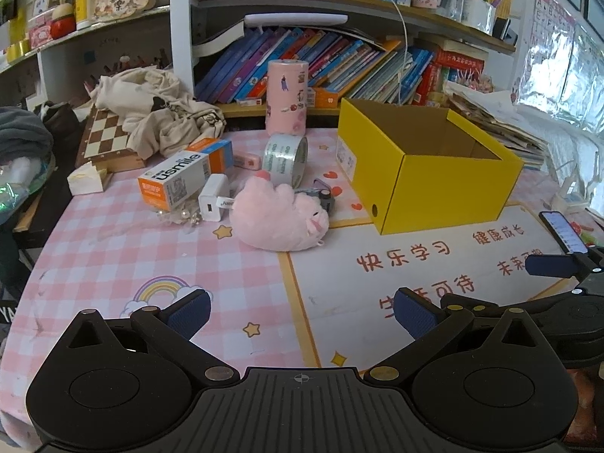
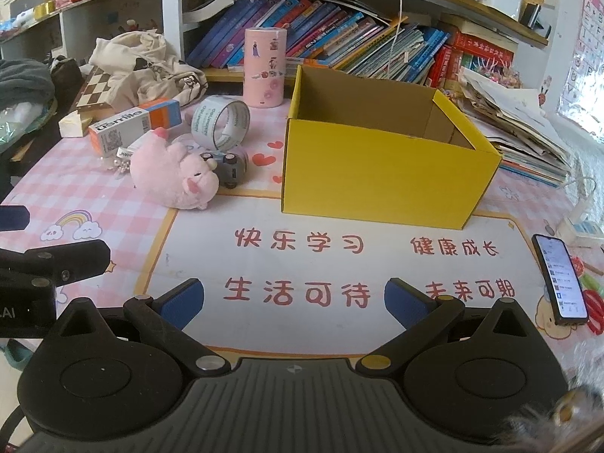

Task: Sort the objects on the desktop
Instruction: 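Move both tools toward the pink plush pig and the usmile box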

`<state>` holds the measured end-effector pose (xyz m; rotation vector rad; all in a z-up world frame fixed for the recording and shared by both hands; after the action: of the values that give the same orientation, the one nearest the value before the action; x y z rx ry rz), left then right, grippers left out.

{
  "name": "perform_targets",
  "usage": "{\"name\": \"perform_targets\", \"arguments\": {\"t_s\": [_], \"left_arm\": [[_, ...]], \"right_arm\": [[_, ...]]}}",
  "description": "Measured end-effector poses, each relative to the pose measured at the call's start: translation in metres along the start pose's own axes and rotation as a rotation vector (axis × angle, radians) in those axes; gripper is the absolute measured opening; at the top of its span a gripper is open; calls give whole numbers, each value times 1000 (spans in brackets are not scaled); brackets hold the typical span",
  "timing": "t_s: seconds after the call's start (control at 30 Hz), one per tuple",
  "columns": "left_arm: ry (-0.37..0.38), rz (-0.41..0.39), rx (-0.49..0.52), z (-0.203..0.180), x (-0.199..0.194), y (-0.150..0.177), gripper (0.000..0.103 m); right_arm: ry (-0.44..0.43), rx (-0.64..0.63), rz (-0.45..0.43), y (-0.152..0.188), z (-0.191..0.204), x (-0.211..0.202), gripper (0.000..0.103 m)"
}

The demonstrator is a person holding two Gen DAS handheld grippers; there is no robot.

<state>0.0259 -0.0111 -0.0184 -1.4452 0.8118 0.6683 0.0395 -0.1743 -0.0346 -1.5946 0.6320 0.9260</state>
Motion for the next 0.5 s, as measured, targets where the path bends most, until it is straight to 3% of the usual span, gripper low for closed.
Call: {"name": "perform_targets", "arguments": {"t_s": [0.33, 0.5], "left_arm": [[-90, -24, -57, -13, -5, -9, 103], [-55, -58, -83, -22, -8, -11, 103]], "right_arm": [[-44, -60, -25, -18, -22, 5, 103], [-67, -90, -22, -22, -31, 10, 103]]}}
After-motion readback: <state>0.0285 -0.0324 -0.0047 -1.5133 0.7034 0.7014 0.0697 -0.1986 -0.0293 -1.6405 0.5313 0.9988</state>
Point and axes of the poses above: each gripper's, at about its wrist camera, not at the fingertips, and x roughly the way its jaws point, z to its left, y to its underside, the point moved 3 cm from there along x, roughly the way its jaws point, and after that the axes turned 13 degrees about z, right-handed, at the moved point
